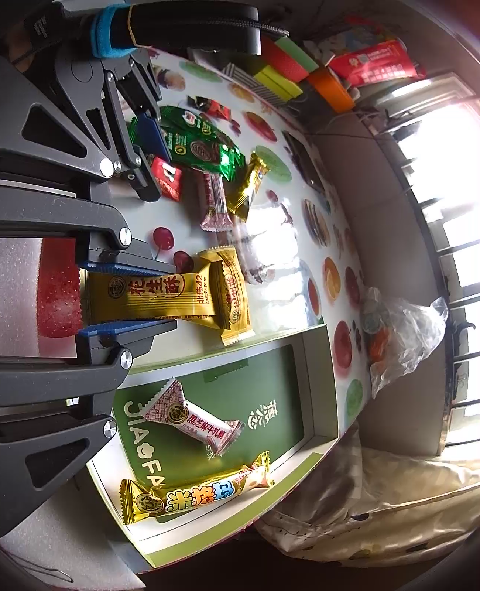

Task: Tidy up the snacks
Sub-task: 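Grasp the red snack packet with left tool while right tool holds yellow pack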

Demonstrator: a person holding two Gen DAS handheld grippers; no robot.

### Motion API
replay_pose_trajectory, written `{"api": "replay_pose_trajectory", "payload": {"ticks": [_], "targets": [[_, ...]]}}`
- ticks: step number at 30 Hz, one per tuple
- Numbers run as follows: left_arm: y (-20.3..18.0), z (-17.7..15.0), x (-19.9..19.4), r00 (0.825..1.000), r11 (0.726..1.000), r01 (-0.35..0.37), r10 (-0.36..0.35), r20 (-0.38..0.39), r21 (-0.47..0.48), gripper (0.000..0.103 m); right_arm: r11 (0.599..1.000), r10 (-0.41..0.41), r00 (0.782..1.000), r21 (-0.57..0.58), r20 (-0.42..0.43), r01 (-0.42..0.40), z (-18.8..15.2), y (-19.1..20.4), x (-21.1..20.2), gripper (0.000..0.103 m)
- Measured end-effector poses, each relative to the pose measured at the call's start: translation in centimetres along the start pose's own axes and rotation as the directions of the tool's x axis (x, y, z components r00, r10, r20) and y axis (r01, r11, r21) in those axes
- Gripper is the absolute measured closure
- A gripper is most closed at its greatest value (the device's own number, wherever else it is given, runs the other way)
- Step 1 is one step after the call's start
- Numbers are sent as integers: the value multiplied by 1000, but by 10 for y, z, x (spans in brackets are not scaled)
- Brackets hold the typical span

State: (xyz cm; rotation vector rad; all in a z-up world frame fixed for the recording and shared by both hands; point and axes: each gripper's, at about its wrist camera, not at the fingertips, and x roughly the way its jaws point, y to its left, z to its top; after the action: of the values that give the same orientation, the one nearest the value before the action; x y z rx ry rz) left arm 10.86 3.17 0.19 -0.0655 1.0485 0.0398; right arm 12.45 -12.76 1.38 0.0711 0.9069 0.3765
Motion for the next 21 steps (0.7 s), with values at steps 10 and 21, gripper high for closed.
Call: {"api": "replay_pose_trajectory", "payload": {"ticks": [10,21], "targets": [[2,1,-1,1000,1000,-15,15,5,3,76,1000,-4,1000,0,-5,4,0,0,1,83],[10,7,-21,999,999,20,-18,51,-26,77,1000,-18,1000,-10,-5,18,2,6,-3,83]]}}
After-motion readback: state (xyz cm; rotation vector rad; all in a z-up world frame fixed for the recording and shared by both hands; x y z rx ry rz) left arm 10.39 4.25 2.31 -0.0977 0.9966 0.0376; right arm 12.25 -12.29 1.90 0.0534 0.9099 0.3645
